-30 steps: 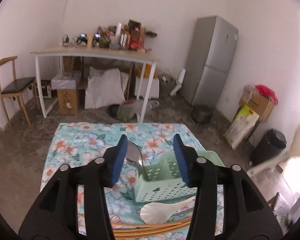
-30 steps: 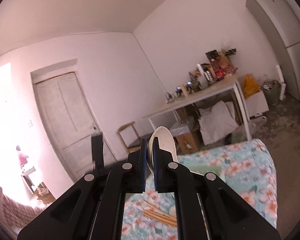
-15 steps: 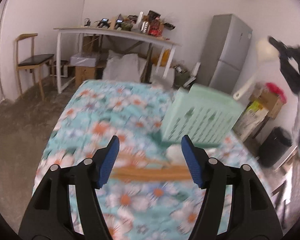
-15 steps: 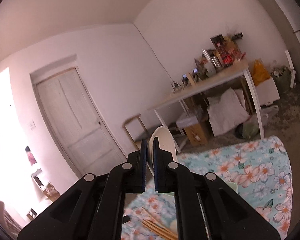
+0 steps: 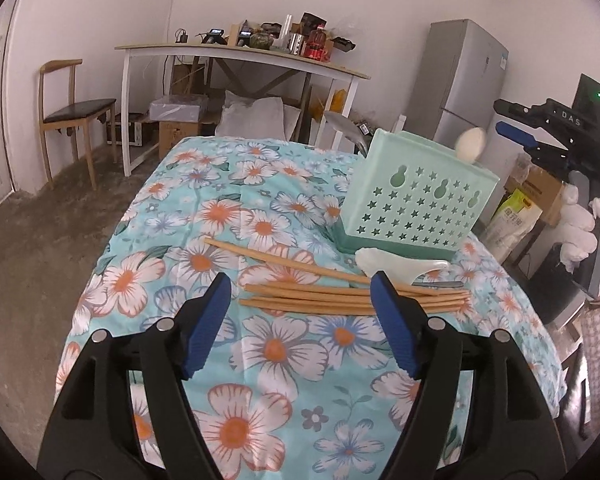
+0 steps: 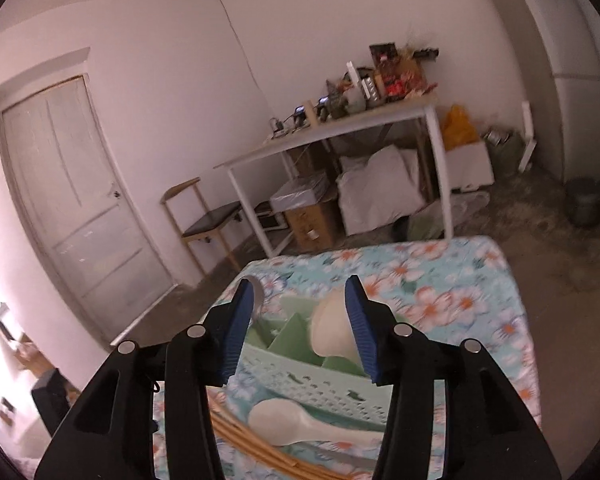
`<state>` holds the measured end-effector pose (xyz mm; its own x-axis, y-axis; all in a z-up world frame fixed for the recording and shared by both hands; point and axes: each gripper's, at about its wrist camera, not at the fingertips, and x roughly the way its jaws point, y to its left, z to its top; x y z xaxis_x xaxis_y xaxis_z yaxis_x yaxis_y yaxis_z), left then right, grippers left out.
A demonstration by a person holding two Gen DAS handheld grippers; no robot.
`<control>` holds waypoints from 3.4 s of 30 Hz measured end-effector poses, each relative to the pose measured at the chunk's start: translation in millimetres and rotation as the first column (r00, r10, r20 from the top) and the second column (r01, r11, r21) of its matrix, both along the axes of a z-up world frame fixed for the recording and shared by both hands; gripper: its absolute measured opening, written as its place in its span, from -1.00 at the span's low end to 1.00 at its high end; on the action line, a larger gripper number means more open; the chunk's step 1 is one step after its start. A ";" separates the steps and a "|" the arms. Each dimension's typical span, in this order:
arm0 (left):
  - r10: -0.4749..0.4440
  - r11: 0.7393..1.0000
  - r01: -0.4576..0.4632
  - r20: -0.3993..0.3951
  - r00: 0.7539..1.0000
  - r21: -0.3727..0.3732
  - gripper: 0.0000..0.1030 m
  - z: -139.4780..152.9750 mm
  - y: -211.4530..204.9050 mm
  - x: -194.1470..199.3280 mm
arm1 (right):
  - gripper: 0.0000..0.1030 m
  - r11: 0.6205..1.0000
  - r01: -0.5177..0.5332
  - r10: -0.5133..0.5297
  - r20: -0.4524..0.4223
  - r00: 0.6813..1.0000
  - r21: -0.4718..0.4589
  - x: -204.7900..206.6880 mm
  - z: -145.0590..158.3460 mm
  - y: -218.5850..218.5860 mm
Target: Organize utensils
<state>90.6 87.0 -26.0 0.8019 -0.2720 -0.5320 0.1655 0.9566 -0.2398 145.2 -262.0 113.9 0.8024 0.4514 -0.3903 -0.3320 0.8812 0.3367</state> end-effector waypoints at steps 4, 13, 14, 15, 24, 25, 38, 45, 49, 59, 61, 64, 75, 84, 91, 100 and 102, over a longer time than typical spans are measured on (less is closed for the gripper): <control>-0.005 1.000 0.005 -0.009 1.000 -0.011 0.34 -1.5 -0.5 -2.5 | -0.08 0.999 0.048 -0.048 0.031 0.998 -0.015 -6.9 8.3 -6.4; 0.022 0.999 -0.023 -0.029 0.999 -0.024 0.34 -5.4 6.6 -10.0 | -0.08 0.995 -0.068 0.071 0.031 0.997 -0.076 -59.3 -14.2 23.2; 0.023 0.999 -0.024 -0.033 0.999 -0.026 0.34 -5.7 6.7 -10.1 | -0.08 0.992 -0.087 0.087 0.005 0.996 -0.088 -62.3 -22.8 29.0; 0.024 0.999 -0.025 -0.035 0.999 -0.027 0.34 -6.3 7.0 -10.4 | -0.08 0.988 -0.108 0.104 -0.036 0.994 -0.107 -64.5 -36.2 38.1; 0.024 0.997 -0.026 -0.026 0.999 -0.076 0.34 0.0 12.4 -17.4 | -0.08 0.974 -0.211 0.172 -0.324 0.930 -0.087 -51.1 -124.0 90.0; 0.022 0.996 -0.024 -0.027 0.999 -0.087 0.34 0.4 13.5 -18.2 | -0.08 0.975 -0.210 0.173 -0.334 0.927 -0.079 -47.2 -128.3 91.6; 0.018 0.989 -0.023 -0.033 0.999 -0.147 0.34 6.2 28.7 -25.4 | -0.08 0.963 -0.269 0.246 -0.449 0.859 0.013 -46.1 -159.6 120.2; -0.026 0.990 0.019 -0.053 0.998 -0.138 0.34 2.9 10.6 -16.0 | -0.08 0.977 -0.211 0.191 -0.359 0.914 -0.019 -44.2 -133.1 101.1; -0.035 0.991 0.026 -0.063 0.997 -0.128 0.34 0.8 0.1 -12.3 | -0.08 0.982 -0.187 0.178 -0.384 0.906 0.014 -22.5 -143.5 89.4; -0.052 0.991 0.039 -0.093 0.994 -0.129 0.34 1.1 -13.8 16.0 | -0.08 0.930 -0.365 0.352 -0.394 0.849 0.044 -63.9 -157.0 104.2; -0.077 0.986 0.061 -0.100 0.992 -0.157 0.34 2.2 -19.5 26.4 | -0.08 0.924 -0.378 0.367 -0.388 0.845 0.052 -69.1 -154.6 100.1; -0.128 0.971 0.096 -0.137 0.982 -0.217 0.19 -2.3 -28.3 49.7 | -0.08 0.934 -0.349 0.352 -0.358 0.865 0.075 -77.5 -146.9 81.8; -0.193 0.938 0.065 -0.355 0.915 -0.341 -0.22 -43.4 -53.5 124.2 | -0.08 0.951 -0.192 0.270 -0.353 0.896 0.241 -76.6 -160.5 16.1; -0.145 0.972 0.061 -0.372 0.917 -0.228 -0.88 -52.3 -73.1 129.9 | -0.08 0.939 -0.173 0.275 -0.348 0.896 0.298 -76.8 -162.9 3.0; -0.189 0.962 0.123 -0.270 0.944 -0.243 -0.97 -11.3 -70.7 98.2 | -0.08 0.935 -0.154 0.269 -0.357 0.895 0.319 -81.0 -166.1 -11.5; -0.255 0.899 0.081 -0.364 0.896 -0.430 -0.97 -2.4 -3.8 44.6 | -0.08 0.941 -0.136 0.248 -0.357 0.901 0.311 -89.2 -163.9 -12.7; -0.207 0.910 0.028 -0.395 0.895 -0.413 -0.97 -11.4 15.3 34.7 | -0.08 0.942 -0.133 0.245 -0.360 0.900 0.310 -93.1 -164.8 -13.0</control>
